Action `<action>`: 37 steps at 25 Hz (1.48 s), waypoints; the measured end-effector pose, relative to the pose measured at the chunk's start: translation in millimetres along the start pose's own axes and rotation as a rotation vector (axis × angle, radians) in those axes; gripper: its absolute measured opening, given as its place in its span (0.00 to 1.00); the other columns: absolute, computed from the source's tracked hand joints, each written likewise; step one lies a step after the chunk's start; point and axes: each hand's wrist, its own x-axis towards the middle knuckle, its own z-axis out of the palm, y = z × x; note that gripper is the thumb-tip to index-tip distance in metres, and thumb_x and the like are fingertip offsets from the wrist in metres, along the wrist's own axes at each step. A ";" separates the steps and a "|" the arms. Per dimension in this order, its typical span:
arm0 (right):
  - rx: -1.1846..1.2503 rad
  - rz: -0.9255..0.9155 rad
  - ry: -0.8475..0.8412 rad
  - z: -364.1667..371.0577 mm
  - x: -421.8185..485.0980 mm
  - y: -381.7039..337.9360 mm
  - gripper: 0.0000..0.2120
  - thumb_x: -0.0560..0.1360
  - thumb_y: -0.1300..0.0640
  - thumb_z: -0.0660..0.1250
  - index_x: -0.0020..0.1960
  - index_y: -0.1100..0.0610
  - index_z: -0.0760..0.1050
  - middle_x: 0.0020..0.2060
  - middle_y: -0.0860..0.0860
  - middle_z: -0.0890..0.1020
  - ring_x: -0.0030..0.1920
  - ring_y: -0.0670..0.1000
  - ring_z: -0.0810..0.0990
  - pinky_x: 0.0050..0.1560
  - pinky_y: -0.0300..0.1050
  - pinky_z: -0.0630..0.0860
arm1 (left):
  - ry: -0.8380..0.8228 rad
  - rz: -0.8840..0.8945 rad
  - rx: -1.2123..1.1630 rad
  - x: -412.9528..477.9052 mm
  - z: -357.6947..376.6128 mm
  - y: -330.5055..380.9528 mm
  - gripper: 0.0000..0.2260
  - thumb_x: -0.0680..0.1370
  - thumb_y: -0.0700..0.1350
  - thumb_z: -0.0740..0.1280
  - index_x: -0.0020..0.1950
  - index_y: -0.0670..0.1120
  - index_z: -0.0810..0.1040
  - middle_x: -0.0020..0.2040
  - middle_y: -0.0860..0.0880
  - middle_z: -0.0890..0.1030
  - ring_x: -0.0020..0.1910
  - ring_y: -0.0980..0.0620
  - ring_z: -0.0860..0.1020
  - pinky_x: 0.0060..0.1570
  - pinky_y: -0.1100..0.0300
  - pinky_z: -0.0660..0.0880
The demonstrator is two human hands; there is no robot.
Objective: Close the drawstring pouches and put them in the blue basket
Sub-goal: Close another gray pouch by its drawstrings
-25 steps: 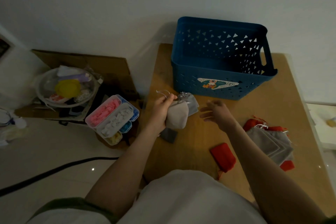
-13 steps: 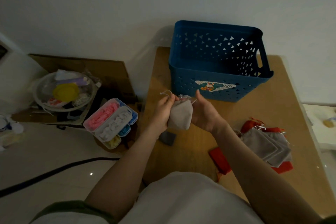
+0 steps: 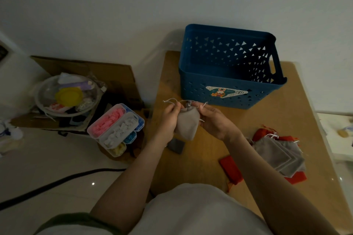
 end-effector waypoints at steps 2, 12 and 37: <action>0.043 -0.001 -0.033 0.1 0.5 -0.3 0.35 0.61 0.51 0.81 0.63 0.61 0.72 0.47 0.53 0.79 0.42 0.47 0.78 0.42 0.39 0.77 | 0.002 -0.005 0.004 -0.5 -1.8 0.4 0.12 0.81 0.54 0.57 0.47 0.49 0.75 0.47 0.47 0.79 0.47 0.48 0.78 0.49 0.51 0.76; 0.074 -0.036 -0.014 1.7 -5.9 11.1 0.08 0.75 0.53 0.65 0.45 0.58 0.79 0.37 0.50 0.78 0.38 0.47 0.74 0.38 0.38 0.74 | 0.032 -0.067 0.066 5.1 -20.3 -10.3 0.14 0.79 0.58 0.59 0.42 0.53 0.78 0.51 0.45 0.80 0.52 0.45 0.78 0.58 0.43 0.74; -0.427 -0.074 0.360 -9.1 -7.0 10.0 0.14 0.83 0.57 0.52 0.45 0.59 0.73 0.28 0.51 0.69 0.27 0.46 0.64 0.28 0.39 0.62 | -0.065 -0.191 0.024 2.1 -9.5 -8.2 0.11 0.82 0.47 0.58 0.45 0.47 0.77 0.31 0.52 0.69 0.32 0.55 0.67 0.39 0.60 0.67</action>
